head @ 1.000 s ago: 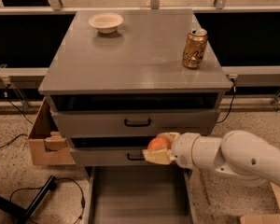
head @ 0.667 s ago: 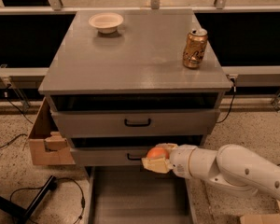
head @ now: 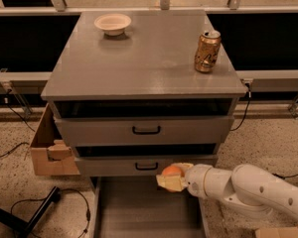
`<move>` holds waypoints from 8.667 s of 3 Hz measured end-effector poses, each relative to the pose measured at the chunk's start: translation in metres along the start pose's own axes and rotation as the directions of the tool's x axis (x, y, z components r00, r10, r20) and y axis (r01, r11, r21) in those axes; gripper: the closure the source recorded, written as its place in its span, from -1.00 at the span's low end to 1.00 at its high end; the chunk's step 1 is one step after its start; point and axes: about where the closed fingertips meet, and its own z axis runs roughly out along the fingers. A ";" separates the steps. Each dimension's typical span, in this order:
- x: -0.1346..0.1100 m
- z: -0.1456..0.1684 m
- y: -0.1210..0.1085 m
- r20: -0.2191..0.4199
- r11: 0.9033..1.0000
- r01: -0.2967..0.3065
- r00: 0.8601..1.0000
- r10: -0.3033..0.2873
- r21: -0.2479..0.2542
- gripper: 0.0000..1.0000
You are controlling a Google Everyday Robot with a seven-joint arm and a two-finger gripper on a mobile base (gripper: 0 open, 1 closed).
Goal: Place orange into bottom drawer
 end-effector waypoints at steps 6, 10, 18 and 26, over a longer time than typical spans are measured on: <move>0.261 0.111 -0.198 -0.169 0.887 -0.422 0.876 0.453 0.188 1.00; 0.350 0.198 -0.183 -0.323 0.810 -0.582 0.754 0.572 0.075 0.62; 0.340 0.187 -0.160 -0.353 0.840 -0.539 0.776 0.522 0.058 -0.64; 0.173 -0.061 -0.048 -0.688 0.986 -0.142 0.724 0.046 -0.084 0.08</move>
Offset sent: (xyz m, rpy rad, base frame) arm 0.0222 -0.1152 -0.1936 -0.0141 0.2891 -0.2422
